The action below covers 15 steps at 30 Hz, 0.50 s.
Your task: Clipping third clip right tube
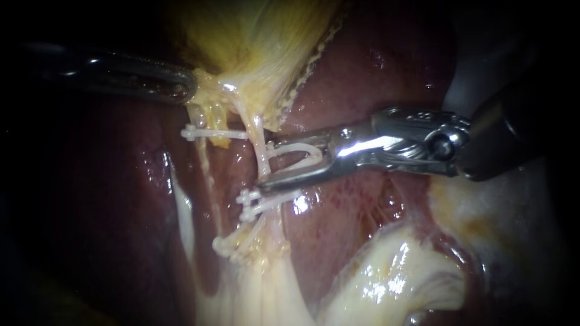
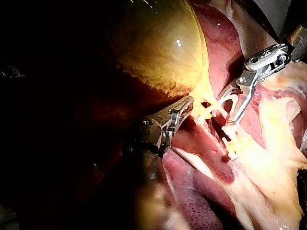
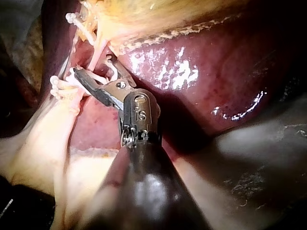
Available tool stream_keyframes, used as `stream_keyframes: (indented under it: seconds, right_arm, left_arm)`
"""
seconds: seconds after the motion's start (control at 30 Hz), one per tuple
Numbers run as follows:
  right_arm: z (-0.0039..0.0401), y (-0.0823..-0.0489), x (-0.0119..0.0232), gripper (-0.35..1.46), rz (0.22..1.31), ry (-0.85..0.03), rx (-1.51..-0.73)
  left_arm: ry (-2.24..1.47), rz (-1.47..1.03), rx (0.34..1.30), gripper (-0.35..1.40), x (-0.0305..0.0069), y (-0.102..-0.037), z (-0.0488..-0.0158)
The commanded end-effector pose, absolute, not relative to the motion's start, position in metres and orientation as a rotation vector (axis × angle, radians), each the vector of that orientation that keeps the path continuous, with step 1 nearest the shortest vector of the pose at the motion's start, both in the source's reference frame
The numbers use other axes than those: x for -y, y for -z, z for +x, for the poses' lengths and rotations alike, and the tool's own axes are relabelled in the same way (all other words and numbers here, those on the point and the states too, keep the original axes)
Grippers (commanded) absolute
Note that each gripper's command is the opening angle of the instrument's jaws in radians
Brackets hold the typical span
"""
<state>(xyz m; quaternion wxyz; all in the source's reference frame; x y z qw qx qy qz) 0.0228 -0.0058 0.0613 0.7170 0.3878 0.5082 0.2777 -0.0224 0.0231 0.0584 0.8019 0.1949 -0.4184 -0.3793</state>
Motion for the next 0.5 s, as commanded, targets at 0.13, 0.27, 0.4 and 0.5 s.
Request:
stream_keyframes:
  seconds: [0.13, 0.27, 0.4, 0.5]
  right_arm:
    - [0.0238, -0.0613, 0.0059, 0.49, 0.949, -0.615, -1.214]
    - [0.0239, -0.0605, 0.0053, 0.49, 1.018, -0.608, -1.294]
    - [0.0238, -0.0589, 0.0042, 0.49, 1.075, -0.593, -1.347]
    - [0.0237, -0.0579, 0.0037, 0.48, 1.099, -0.599, -1.373]
  left_arm:
    - [0.813, 0.417, 0.896, -0.35, -0.0231, -0.0585, -0.0224]
    - [0.813, 0.417, 0.896, -0.35, -0.0231, -0.0585, -0.0224]
    - [0.813, 0.417, 0.896, -0.35, -0.0231, -0.0585, -0.0224]
    - [0.813, 0.417, 0.896, -0.35, -0.0231, -0.0585, -0.0224]
